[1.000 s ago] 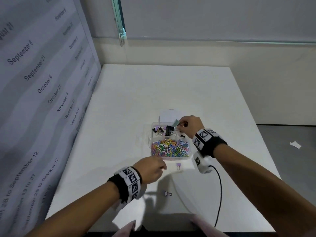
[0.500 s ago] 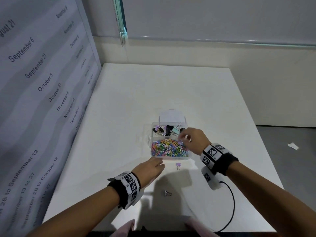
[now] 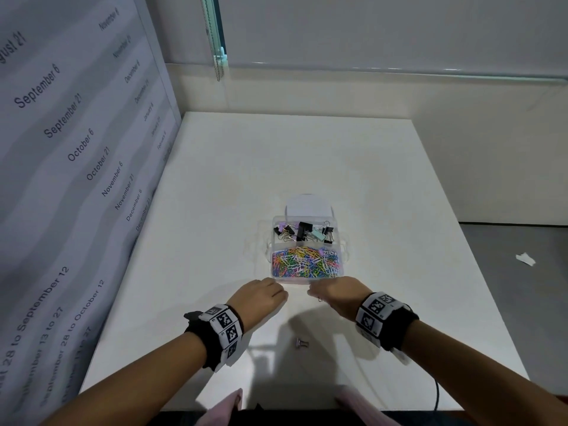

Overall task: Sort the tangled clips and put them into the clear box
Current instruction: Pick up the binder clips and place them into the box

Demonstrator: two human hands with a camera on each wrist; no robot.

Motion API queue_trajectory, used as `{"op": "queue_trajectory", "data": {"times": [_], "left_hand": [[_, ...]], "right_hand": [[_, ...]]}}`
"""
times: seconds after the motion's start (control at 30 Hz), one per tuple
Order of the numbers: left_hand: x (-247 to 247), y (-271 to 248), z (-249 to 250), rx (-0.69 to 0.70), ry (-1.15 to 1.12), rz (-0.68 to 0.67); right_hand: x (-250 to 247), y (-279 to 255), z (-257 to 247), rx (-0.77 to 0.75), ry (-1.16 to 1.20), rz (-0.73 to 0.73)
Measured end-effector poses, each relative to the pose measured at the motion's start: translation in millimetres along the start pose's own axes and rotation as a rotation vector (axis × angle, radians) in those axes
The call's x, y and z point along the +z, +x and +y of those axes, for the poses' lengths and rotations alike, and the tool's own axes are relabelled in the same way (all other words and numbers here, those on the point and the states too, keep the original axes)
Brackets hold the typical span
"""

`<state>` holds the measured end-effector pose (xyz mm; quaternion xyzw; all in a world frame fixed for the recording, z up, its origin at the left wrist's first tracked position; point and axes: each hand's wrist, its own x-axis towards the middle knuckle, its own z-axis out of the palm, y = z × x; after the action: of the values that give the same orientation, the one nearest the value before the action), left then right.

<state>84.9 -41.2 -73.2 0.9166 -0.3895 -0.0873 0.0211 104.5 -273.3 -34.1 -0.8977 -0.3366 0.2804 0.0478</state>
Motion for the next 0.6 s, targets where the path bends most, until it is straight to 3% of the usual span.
{"op": "queue_trajectory", "data": {"times": [0.1, 0.2, 0.27, 0.4, 0.6], "left_hand": [[-2.6, -6.5, 2.8, -0.083, -0.076, -0.009], [-6.0, -9.9, 6.8, -0.286, -0.329, 0.039], [-6.4, -7.1, 9.0, -0.25, -0.481, -0.026], [-15.2, 1.9, 19.0, -0.252, -0.573, -0.113], [-14.7, 15.0, 41.3, -0.065, -0.511, -0.186]], "right_hand": [[-0.4, 4.3, 0.9, 0.043, -0.01, -0.028], [0.7, 5.7, 0.7, 0.048, -0.061, -0.033], [3.0, 5.4, 1.8, 0.053, -0.032, -0.013], [2.6, 1.9, -1.2, 0.085, 0.143, 0.061], [-33.4, 7.7, 0.9, 0.125, 0.383, 0.367]]}}
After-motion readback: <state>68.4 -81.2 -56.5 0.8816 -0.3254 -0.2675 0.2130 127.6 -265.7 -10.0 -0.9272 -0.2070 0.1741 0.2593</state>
